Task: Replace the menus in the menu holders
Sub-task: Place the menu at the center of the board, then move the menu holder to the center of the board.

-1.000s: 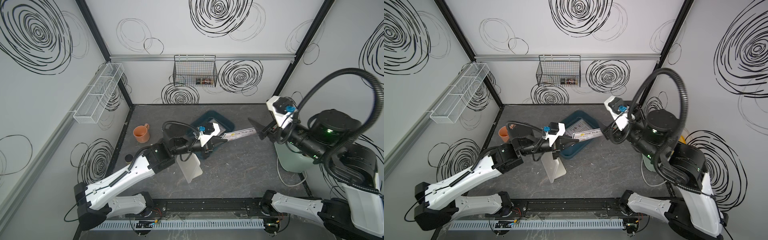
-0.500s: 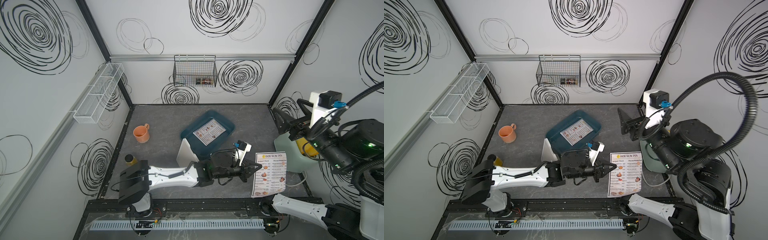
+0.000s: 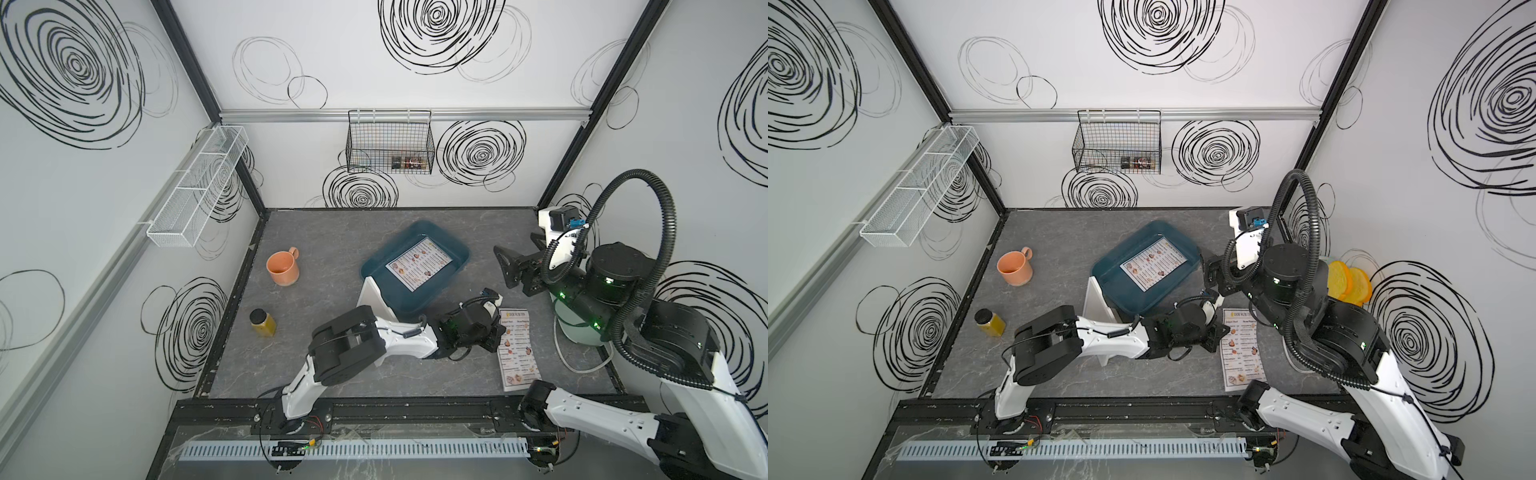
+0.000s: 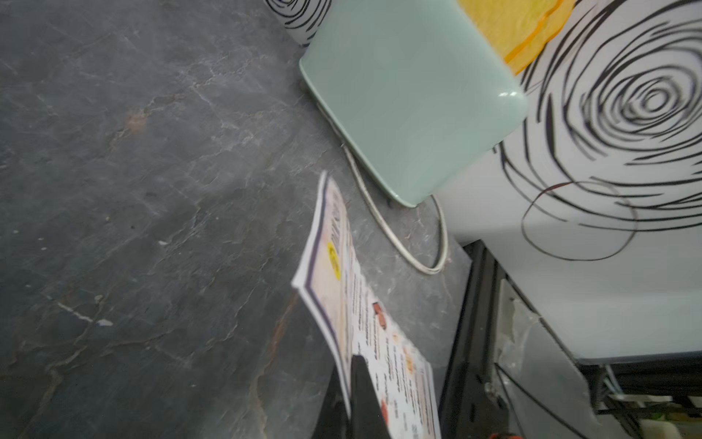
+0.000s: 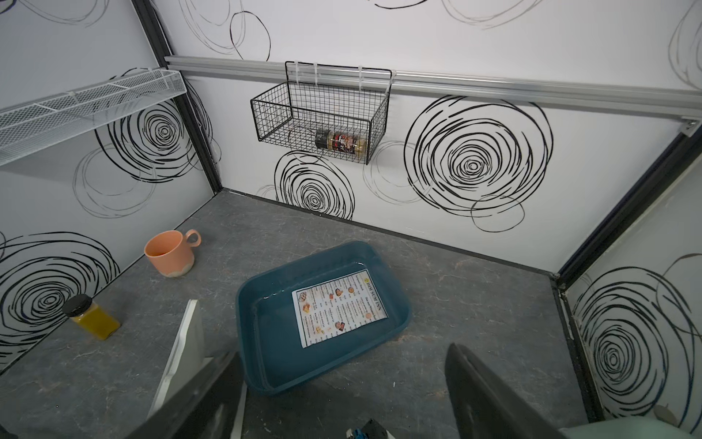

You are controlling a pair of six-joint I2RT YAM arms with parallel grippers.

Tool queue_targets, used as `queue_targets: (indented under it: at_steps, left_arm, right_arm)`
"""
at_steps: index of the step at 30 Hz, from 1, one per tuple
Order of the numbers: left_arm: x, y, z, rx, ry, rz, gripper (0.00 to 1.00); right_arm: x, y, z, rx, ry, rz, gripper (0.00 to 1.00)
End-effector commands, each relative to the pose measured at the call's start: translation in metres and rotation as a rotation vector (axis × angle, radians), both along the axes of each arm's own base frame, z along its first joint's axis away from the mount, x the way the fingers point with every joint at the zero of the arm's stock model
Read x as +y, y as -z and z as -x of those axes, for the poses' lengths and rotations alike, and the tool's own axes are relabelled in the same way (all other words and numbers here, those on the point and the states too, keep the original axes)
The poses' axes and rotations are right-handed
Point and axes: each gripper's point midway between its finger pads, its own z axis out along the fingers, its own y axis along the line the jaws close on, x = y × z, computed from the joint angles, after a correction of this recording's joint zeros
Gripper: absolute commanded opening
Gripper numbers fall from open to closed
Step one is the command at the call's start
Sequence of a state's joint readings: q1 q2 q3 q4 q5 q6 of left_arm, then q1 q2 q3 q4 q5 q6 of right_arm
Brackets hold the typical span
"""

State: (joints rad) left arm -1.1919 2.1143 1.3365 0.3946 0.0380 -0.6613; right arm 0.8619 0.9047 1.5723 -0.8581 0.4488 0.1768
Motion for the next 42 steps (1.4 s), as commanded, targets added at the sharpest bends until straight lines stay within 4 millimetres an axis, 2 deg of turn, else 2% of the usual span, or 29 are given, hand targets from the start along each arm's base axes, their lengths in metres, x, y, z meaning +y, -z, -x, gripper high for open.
queue_targets:
  at_steps: [1, 5, 9, 13, 15, 17, 21, 23, 28, 30, 32, 35, 36, 38, 42]
  left_arm:
    - [-0.001, 0.005, -0.015, -0.07, -0.029, -0.041, 0.0]
    - [0.004, 0.024, -0.027, -0.092, -0.065, -0.094, 0.0]
    - [0.01, 0.032, -0.037, -0.101, -0.099, -0.117, 0.02]
    - [0.01, 0.025, -0.039, -0.127, -0.108, -0.122, 0.27]
    - [0.011, 0.017, -0.041, -0.153, -0.113, -0.122, 0.43]
    - [0.012, 0.005, -0.042, -0.178, -0.119, -0.115, 0.56]
    - [0.023, -0.027, -0.043, -0.238, -0.146, -0.097, 0.7]
    - [0.033, -0.053, -0.04, -0.267, -0.159, -0.059, 0.8]
    - [0.061, -0.128, -0.007, -0.32, -0.128, 0.108, 0.85]
    - [0.077, -0.158, 0.01, -0.345, -0.111, 0.159, 0.84]
    - [0.105, -0.18, 0.021, -0.342, -0.132, 0.194, 0.82]
    - [0.162, -0.191, 0.021, -0.272, -0.244, 0.214, 0.8]
    - [0.179, -0.188, 0.019, -0.236, -0.285, 0.22, 0.79]
    - [0.22, -0.193, 0.014, -0.174, -0.387, 0.265, 0.77]
    - [0.288, -0.206, -0.003, -0.128, -0.584, 0.282, 0.75]
  right_arm:
    - [0.0, -0.005, 0.002, -0.001, 0.001, -0.06, 0.88]
    - [0.001, 0.0, 0.002, 0.015, 0.001, -0.051, 0.88]
    - [0.0, 0.011, 0.0, 0.043, 0.015, -0.034, 0.88]
    - [-0.004, 0.027, -0.003, 0.084, 0.048, -0.014, 0.88]
    - [-0.005, 0.031, -0.005, 0.1, 0.059, -0.018, 0.88]
    - [-0.007, 0.033, -0.007, 0.108, 0.067, -0.021, 0.88]
    - [-0.013, 0.025, -0.01, 0.101, 0.086, -0.033, 0.88]
    - [-0.017, 0.018, -0.013, 0.089, 0.103, -0.035, 0.87]
    - [-0.016, 0.008, -0.021, 0.088, 0.125, -0.005, 0.86]
    - [-0.007, 0.007, -0.023, 0.094, 0.094, -0.009, 0.87]
    - [0.004, 0.011, -0.025, 0.116, 0.051, -0.005, 0.87]
    - [0.023, 0.025, -0.027, 0.171, -0.023, 0.01, 0.88]
    - [0.03, 0.029, -0.028, 0.19, -0.046, 0.014, 0.88]
    - [0.048, 0.041, -0.028, 0.241, -0.116, 0.026, 0.88]
    - [0.088, 0.065, -0.025, 0.357, -0.269, 0.027, 0.87]
